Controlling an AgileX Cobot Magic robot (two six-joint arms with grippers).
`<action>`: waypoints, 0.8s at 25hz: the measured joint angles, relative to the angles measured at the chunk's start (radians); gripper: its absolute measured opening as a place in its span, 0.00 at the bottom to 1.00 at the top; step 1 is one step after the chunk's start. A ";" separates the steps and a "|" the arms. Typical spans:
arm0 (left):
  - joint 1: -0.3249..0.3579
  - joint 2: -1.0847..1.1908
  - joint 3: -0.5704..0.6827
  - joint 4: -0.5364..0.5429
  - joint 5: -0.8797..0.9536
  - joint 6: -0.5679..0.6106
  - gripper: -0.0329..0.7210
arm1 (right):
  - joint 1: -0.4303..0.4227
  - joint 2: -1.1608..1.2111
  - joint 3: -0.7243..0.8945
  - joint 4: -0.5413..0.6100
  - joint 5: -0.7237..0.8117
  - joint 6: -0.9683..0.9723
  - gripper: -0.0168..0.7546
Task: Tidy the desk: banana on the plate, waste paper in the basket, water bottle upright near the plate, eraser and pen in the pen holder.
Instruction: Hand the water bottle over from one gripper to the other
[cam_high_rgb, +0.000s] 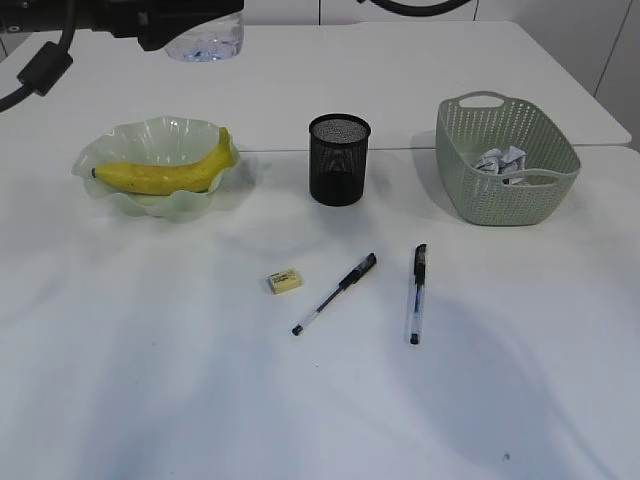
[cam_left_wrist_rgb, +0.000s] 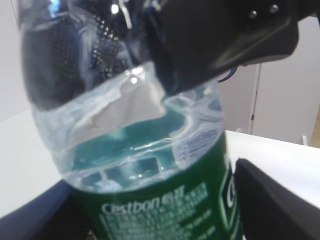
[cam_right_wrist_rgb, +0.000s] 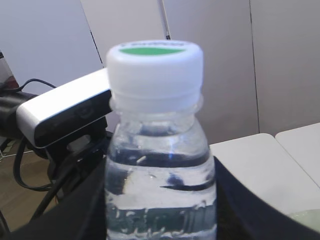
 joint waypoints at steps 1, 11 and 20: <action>0.000 0.000 0.000 0.000 0.000 0.000 0.83 | 0.000 0.000 0.000 0.000 0.000 0.000 0.48; -0.002 0.000 -0.025 0.018 -0.011 -0.004 0.81 | 0.013 0.000 0.000 0.002 -0.018 0.001 0.48; -0.004 0.001 -0.036 0.026 -0.036 -0.008 0.82 | 0.016 -0.001 -0.003 -0.013 -0.027 0.001 0.48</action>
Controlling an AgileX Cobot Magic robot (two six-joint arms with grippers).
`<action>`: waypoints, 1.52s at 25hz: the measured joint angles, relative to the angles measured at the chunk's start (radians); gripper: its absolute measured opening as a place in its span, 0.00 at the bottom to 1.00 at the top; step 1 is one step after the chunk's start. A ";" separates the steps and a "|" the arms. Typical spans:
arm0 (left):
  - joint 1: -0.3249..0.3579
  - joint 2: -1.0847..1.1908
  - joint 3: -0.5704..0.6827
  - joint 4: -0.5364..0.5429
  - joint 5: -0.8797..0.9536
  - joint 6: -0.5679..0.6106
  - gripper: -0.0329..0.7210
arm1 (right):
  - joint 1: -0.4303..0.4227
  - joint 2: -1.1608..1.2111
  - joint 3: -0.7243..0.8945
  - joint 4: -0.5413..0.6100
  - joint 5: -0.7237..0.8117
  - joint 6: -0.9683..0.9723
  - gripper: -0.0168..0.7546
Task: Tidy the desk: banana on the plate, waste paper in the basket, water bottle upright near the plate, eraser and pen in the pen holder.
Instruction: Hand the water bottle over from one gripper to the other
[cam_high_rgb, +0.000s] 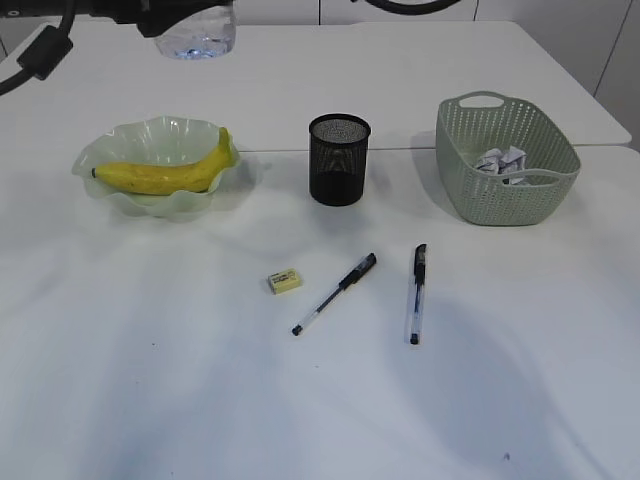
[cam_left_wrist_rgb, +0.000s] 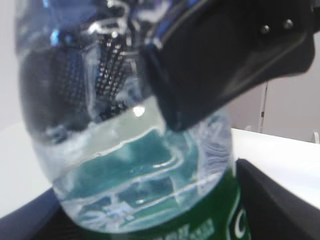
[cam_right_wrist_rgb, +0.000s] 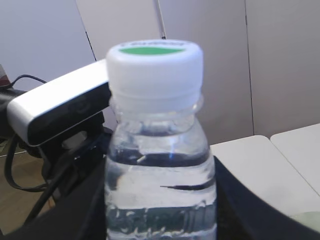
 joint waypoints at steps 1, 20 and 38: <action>0.000 0.000 0.000 0.000 -0.005 0.000 0.82 | 0.000 0.000 0.000 -0.005 0.000 0.000 0.48; -0.005 0.004 -0.030 0.016 -0.061 -0.039 0.85 | 0.004 -0.002 -0.002 -0.028 -0.035 0.000 0.48; -0.007 0.004 -0.038 0.009 -0.063 -0.052 0.81 | 0.004 -0.002 -0.002 -0.039 -0.032 0.006 0.48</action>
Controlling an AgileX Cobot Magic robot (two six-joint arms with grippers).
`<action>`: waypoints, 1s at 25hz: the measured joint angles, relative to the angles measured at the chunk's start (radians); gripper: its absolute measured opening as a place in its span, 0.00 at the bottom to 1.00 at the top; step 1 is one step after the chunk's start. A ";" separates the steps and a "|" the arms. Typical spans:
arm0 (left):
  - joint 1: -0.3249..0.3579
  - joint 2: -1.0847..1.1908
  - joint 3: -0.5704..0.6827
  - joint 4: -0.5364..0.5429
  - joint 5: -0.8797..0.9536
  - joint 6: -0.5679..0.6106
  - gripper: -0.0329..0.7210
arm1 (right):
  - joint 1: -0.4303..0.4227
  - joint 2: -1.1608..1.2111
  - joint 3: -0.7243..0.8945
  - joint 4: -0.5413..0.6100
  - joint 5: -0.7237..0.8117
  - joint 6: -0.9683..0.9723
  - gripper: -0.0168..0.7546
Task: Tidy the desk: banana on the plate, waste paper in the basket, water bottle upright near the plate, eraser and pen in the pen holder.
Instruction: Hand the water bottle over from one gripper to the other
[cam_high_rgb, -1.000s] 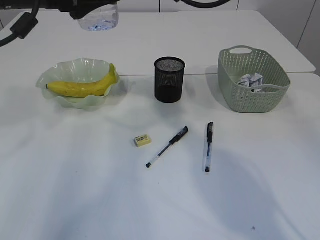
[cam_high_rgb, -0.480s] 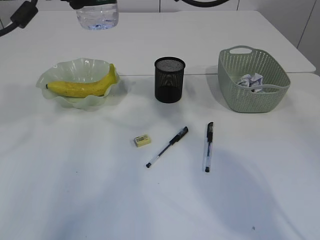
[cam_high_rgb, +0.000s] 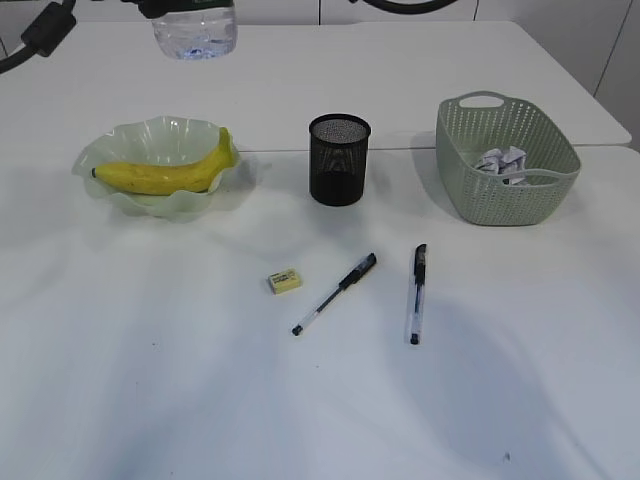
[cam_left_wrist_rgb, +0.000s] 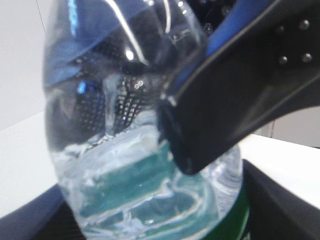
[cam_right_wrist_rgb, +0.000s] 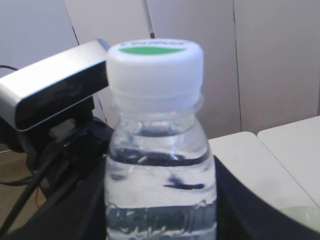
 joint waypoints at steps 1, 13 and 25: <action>0.000 0.000 0.000 0.000 0.000 0.000 0.81 | 0.000 0.000 0.000 0.000 0.000 0.002 0.48; 0.000 0.000 0.000 -0.003 0.000 -0.027 0.66 | 0.000 -0.002 -0.002 -0.010 -0.002 -0.007 0.48; 0.000 0.000 0.000 -0.004 0.000 -0.033 0.62 | 0.002 -0.002 -0.002 -0.010 -0.004 -0.013 0.48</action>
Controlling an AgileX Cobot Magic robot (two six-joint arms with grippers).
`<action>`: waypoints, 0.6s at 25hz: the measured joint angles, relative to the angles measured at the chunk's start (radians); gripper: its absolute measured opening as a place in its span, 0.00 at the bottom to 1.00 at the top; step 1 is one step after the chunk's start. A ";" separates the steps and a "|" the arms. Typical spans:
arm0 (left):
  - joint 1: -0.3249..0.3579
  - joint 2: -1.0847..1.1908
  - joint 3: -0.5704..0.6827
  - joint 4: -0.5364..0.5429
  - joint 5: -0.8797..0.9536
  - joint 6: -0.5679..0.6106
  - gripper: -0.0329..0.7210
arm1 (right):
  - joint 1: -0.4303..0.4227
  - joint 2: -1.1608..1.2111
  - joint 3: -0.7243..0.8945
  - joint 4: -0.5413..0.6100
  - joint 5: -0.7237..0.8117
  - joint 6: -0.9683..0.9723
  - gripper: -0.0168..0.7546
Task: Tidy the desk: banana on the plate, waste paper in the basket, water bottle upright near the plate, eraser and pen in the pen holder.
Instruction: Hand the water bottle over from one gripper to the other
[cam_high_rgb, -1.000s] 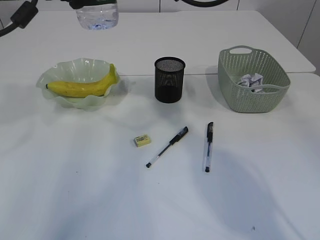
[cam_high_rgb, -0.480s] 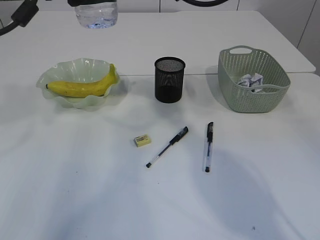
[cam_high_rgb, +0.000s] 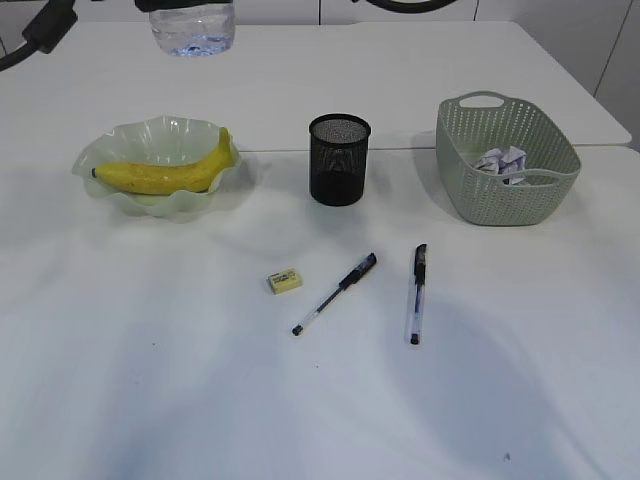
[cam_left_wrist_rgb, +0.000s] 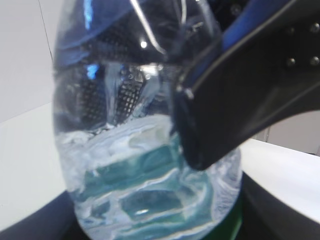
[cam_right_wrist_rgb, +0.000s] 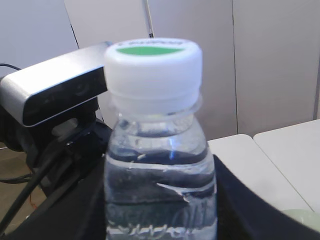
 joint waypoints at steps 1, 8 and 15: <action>0.000 0.000 0.000 0.000 0.000 0.000 0.62 | 0.000 0.000 0.000 0.000 0.000 0.000 0.48; 0.000 0.000 0.000 0.000 0.000 0.000 0.61 | 0.000 0.000 0.000 0.000 0.001 -0.002 0.48; 0.000 0.000 0.000 0.000 0.000 -0.004 0.61 | 0.000 0.000 0.000 -0.001 0.001 0.008 0.48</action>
